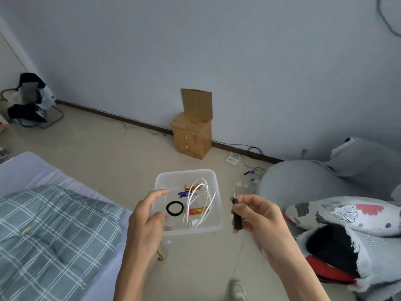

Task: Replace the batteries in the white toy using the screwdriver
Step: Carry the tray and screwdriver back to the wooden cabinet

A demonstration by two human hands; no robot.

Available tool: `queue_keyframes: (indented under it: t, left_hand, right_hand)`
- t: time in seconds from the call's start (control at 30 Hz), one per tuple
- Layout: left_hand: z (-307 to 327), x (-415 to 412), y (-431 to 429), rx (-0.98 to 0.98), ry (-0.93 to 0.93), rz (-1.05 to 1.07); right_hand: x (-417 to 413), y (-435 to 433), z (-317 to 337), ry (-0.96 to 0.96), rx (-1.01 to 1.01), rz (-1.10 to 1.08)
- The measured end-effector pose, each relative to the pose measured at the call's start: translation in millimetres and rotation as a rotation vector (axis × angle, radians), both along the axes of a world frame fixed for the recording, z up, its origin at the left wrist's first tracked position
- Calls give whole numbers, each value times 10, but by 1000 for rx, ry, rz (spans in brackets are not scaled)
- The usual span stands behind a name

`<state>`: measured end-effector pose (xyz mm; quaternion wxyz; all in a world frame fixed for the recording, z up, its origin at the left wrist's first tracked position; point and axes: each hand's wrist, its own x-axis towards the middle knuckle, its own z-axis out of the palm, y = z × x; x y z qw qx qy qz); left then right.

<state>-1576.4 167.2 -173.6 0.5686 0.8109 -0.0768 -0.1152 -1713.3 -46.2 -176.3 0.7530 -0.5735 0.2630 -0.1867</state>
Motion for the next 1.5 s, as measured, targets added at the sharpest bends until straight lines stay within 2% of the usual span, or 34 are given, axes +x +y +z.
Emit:
queue_keyframes:
  t: [0.13, 0.27, 0.5, 0.87, 1.33, 1.5]
  left_hand:
    - [-107, 795, -576, -38, -67, 26]
    - [79, 1535, -1163, 26, -112, 84]
    - [246, 2440, -1854, -23, -60, 172]
    - [61, 3958, -2321, 27, -26, 226]
    - [116, 7206, -2732, 2, -64, 171]
    - [57, 8178, -2898, 5, -76, 147]
  right_hand:
    - [878, -626, -91, -24, -17, 51]
    - [1682, -1277, 99, -54, -22, 80]
    - [2706, -2047, 268, -32, -39, 117]
    - [4365, -2591, 90, 19, 34, 178]
    - [7627, -2975, 168, 1, 43, 182]
    - [8504, -3065, 82, 45, 48, 175]
